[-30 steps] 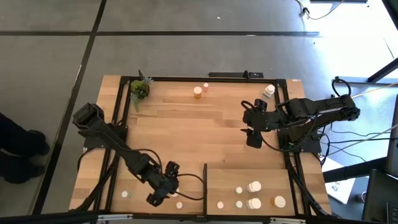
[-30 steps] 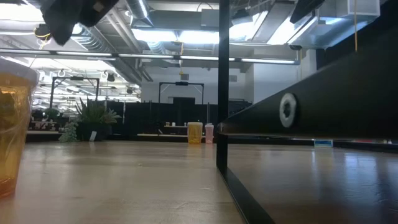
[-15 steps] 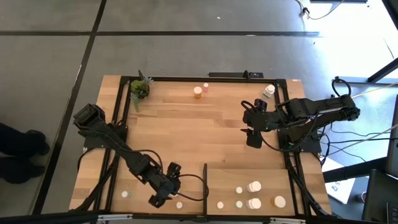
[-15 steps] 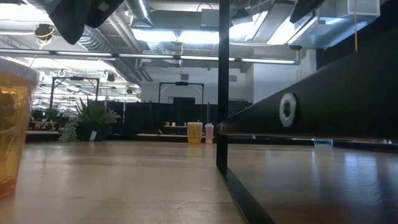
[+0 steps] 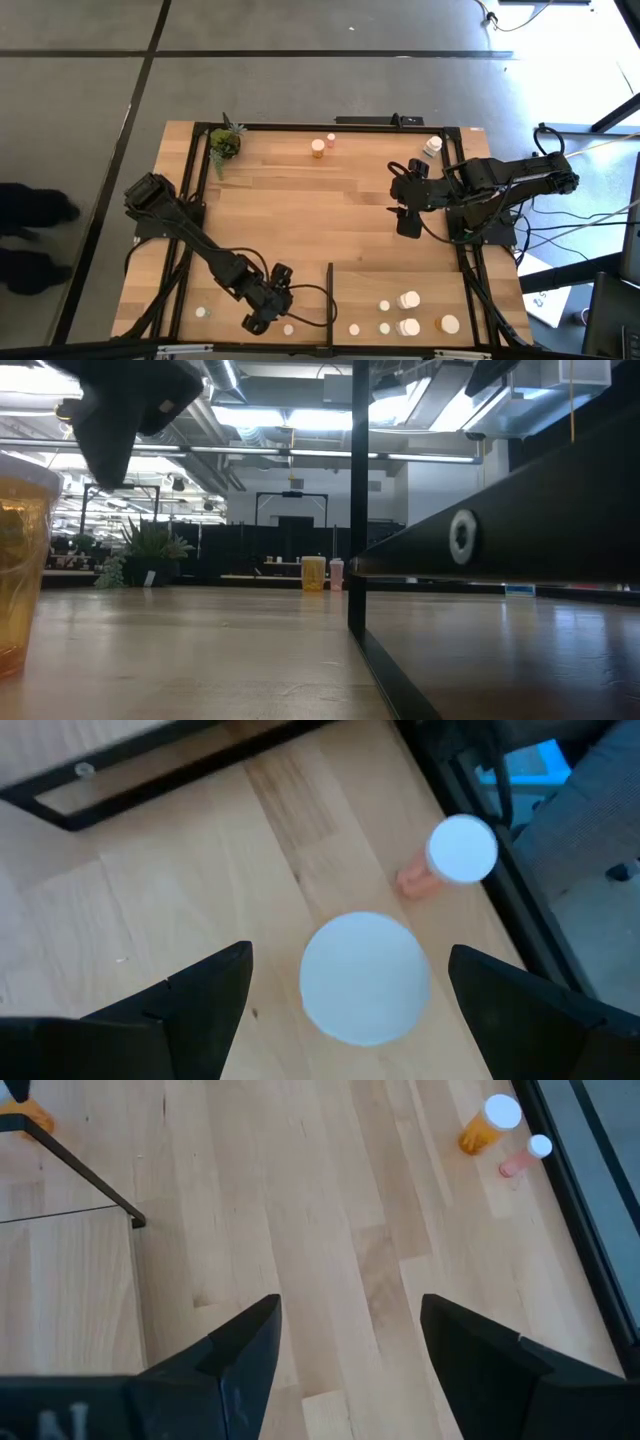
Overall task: Pick and place medicine bottles onto shelf by color
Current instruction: Put the bottom orange pill bottle on the shelf aligned with the other orange pill bottle
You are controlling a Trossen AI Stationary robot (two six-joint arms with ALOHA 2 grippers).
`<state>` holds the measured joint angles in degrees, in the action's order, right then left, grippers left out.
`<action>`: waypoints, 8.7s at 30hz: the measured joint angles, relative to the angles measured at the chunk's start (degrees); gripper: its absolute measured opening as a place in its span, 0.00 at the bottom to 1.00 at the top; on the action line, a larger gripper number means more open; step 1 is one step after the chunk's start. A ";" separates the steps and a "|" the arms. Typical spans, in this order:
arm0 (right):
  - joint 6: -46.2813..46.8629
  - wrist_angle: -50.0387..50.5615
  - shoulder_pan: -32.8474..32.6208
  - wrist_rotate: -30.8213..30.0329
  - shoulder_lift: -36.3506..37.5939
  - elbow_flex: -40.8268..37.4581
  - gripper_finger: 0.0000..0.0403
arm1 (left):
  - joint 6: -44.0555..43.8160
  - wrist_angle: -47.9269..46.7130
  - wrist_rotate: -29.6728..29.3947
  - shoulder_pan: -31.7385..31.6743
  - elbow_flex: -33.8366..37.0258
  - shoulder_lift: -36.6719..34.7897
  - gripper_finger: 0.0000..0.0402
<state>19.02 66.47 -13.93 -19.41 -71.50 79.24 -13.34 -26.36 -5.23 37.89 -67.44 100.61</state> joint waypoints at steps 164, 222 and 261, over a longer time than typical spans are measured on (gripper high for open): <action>-1.48 -2.28 0.00 0.07 0.02 0.02 0.60 | -22.33 -10.72 -7.80 -5.24 -0.13 -3.12 0.46; -5.68 -0.82 0.00 0.49 0.04 0.00 0.60 | 13.94 1.12 0.72 -42.42 -13.48 6.09 0.46; -2.80 -1.13 0.00 0.61 0.04 0.00 0.60 | 12.46 -0.26 3.23 -42.21 -13.46 14.52 0.46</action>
<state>16.22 65.34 -13.93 -18.80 -71.46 79.24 -0.89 -26.62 -2.00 -4.32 -80.90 115.13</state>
